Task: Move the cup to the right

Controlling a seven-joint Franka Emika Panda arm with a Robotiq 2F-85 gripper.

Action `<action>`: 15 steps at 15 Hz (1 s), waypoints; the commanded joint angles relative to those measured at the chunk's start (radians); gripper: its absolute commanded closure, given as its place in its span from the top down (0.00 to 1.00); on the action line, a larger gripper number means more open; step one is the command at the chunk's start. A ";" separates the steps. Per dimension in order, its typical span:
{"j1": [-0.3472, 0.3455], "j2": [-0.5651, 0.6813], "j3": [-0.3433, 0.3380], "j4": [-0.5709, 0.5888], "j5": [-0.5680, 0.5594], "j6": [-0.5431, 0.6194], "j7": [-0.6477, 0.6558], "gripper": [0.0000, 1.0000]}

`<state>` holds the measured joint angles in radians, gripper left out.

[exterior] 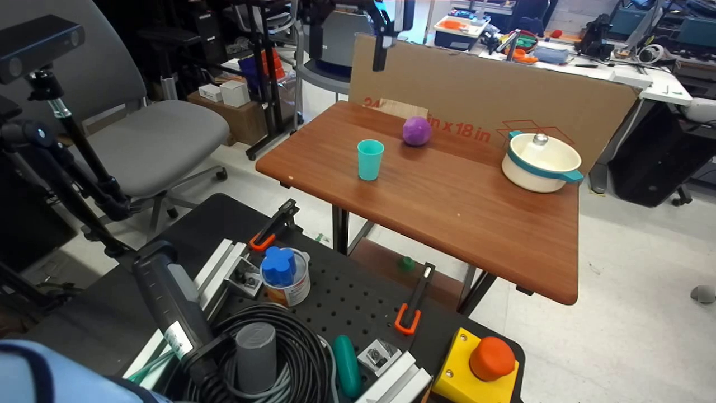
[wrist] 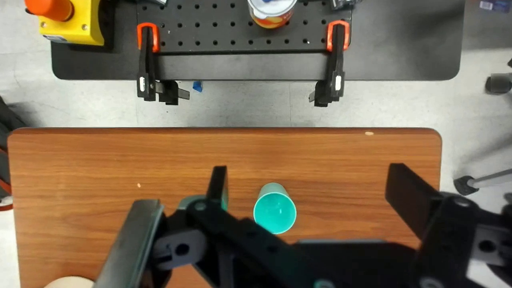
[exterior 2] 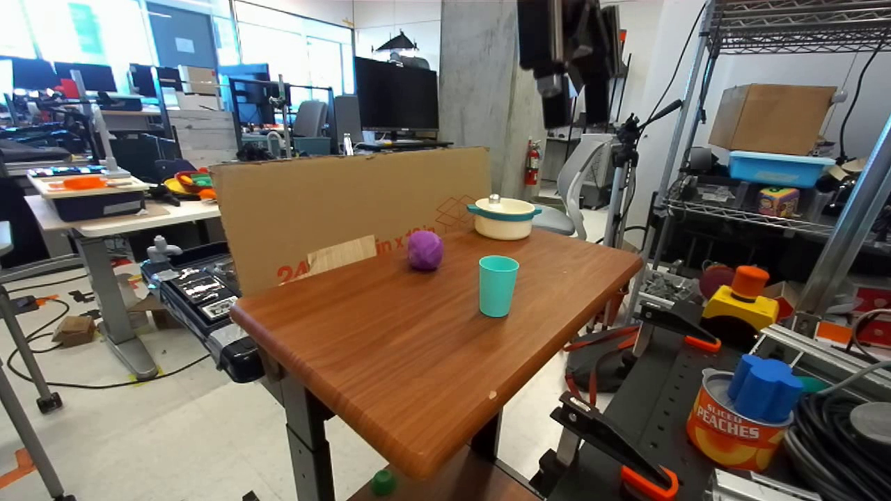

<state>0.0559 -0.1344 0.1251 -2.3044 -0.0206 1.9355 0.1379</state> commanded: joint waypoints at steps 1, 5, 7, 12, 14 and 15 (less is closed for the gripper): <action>-0.002 0.149 -0.017 0.083 -0.020 0.063 0.059 1.00; 0.008 0.283 -0.034 0.176 -0.018 0.067 0.086 1.00; 0.014 0.339 -0.040 0.220 -0.025 0.062 0.103 1.00; 0.038 0.472 -0.065 0.317 -0.102 0.049 0.161 1.00; 0.049 0.521 -0.074 0.350 -0.127 0.032 0.178 1.00; 0.055 0.544 -0.078 0.365 -0.137 0.025 0.183 1.00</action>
<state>0.0758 0.3342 0.0754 -2.0138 -0.1235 2.0010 0.2911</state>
